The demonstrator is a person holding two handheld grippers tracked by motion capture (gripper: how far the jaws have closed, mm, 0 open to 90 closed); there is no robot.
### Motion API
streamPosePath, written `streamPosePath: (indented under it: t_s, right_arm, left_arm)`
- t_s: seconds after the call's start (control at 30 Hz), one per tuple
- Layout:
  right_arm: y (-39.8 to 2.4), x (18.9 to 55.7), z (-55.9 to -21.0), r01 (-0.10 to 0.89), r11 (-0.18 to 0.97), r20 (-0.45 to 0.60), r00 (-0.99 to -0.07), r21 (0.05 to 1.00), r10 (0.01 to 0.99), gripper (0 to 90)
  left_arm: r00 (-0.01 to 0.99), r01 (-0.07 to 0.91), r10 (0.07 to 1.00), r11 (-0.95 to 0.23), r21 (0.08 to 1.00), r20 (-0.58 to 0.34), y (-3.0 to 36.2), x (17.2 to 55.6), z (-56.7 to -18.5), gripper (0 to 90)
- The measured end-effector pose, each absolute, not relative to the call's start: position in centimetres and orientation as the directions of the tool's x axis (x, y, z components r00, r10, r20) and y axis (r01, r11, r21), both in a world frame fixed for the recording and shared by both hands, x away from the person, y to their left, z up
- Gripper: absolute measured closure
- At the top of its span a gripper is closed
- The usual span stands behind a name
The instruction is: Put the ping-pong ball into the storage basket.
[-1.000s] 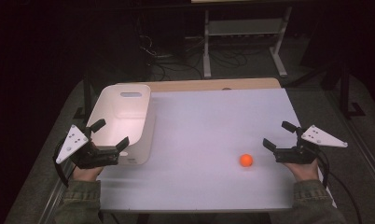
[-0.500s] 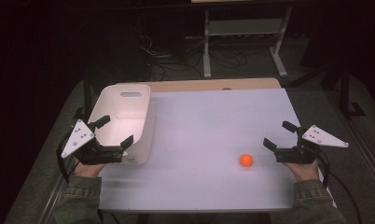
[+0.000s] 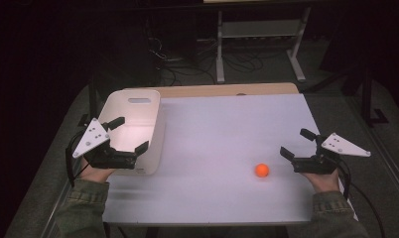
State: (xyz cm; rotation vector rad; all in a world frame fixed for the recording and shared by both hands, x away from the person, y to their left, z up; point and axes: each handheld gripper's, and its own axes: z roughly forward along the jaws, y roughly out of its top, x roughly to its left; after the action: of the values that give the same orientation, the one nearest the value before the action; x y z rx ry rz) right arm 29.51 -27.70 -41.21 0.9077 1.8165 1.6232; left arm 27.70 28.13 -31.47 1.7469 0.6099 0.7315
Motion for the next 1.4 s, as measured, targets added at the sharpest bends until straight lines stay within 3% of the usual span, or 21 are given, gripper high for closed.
streamPosePath:
  t_s: [1.4]
  right_arm:
    - [-27.6,29.6,-41.2,0.134,0.050,0.047,-0.637,0.990,0.770,0.0]
  left_arm:
    - [0.762,0.047,0.600,-0.424,0.905,0.242,24.0,30.3,-28.6,0.0]
